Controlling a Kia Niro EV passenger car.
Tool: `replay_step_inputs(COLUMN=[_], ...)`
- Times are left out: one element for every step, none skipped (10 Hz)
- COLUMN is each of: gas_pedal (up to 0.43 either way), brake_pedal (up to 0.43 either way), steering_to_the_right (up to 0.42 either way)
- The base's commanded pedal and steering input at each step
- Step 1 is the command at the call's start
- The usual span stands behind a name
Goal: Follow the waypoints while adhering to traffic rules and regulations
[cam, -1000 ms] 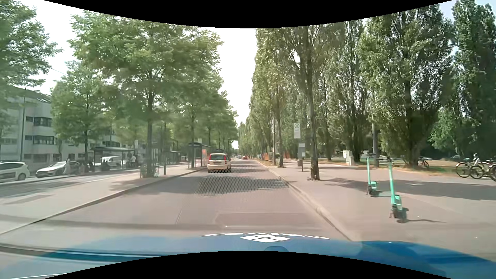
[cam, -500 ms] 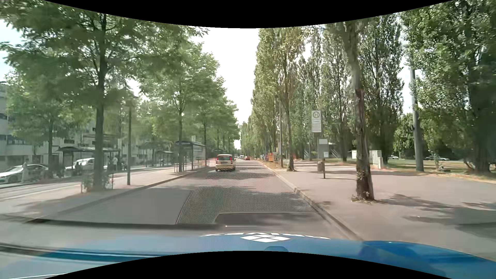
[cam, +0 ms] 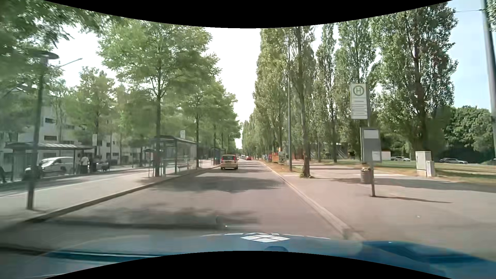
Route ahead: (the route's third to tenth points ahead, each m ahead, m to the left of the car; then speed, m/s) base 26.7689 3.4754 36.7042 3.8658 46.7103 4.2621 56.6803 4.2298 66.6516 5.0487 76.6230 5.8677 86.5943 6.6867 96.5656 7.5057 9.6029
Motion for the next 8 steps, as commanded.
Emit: replay_step_inputs(gas_pedal=[0.189,0.189,0.189,0.189,0.177,0.177,0.177,0.177], brake_pedal=[0.0,0.0,0.0,0.0,0.0,0.0,0.0,0.0], steering_to_the_right=[-0.005,-0.005,-0.005,-0.005,-0.007,-0.009,-0.011,-0.011])
